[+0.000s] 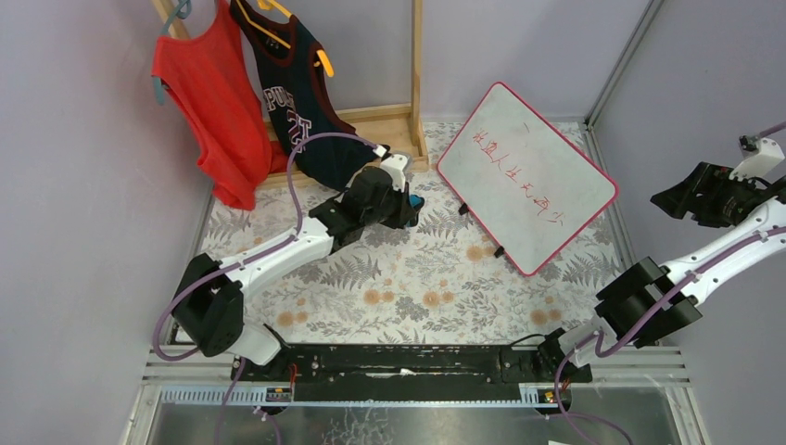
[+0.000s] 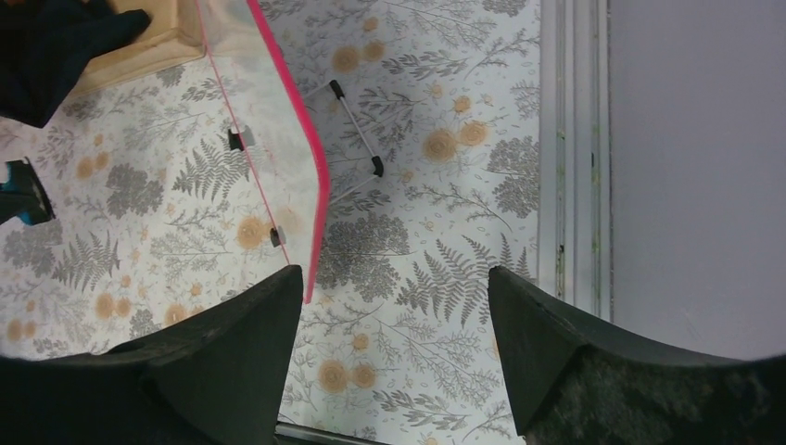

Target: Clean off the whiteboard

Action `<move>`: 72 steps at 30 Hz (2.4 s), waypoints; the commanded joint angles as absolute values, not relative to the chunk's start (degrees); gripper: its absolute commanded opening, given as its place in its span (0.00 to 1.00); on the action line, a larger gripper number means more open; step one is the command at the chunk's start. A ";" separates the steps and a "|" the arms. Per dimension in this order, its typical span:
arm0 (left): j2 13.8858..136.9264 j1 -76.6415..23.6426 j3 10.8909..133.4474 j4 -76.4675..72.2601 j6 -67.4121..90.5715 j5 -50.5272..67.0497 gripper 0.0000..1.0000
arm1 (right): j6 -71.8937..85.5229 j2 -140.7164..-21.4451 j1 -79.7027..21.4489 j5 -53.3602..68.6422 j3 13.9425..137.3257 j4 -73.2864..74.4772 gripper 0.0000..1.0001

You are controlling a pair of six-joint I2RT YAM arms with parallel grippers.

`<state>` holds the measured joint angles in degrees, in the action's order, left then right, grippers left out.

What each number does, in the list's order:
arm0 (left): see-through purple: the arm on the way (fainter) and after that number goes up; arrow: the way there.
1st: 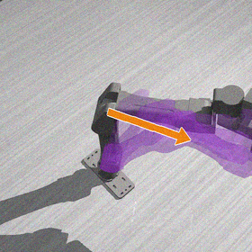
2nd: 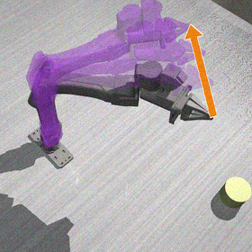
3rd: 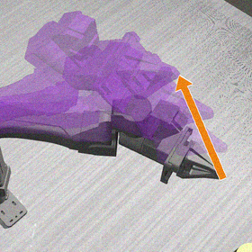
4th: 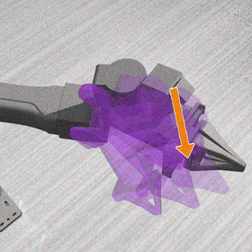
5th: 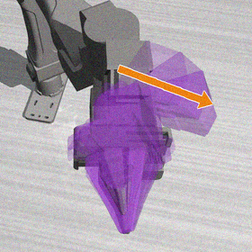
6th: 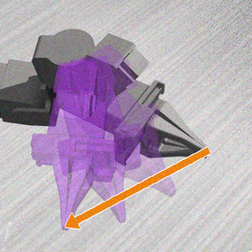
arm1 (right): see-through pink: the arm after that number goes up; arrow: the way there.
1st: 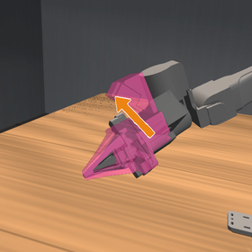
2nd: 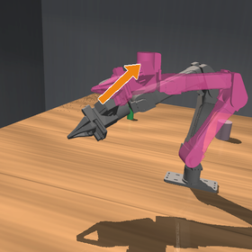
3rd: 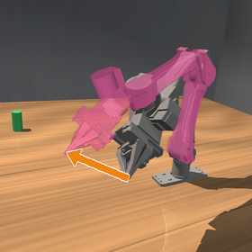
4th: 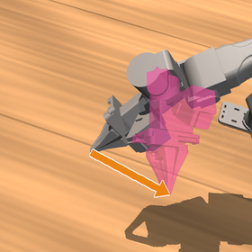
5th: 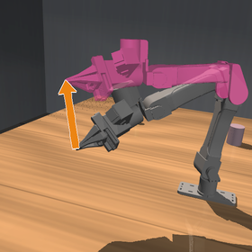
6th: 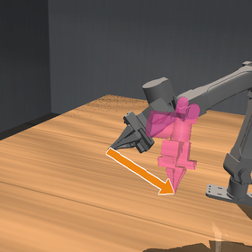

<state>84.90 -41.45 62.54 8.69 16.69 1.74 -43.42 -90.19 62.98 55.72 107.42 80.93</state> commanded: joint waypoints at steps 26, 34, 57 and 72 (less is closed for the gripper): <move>84.20 -40.70 59.74 -0.56 14.59 3.45 0.09 | -52.96 -88.64 54.56 66.71 89.14 77.49 0.71; 85.06 -39.59 62.43 0.86 14.41 4.62 0.09 | -46.99 -88.83 50.83 66.51 86.96 69.53 0.71; 86.09 -39.26 62.29 0.96 14.85 5.20 0.09 | -38.56 -92.49 45.07 68.61 88.60 62.69 0.63; 87.10 -38.41 59.03 -2.37 17.54 6.36 0.09 | -33.34 -90.97 42.49 66.68 87.77 58.73 0.60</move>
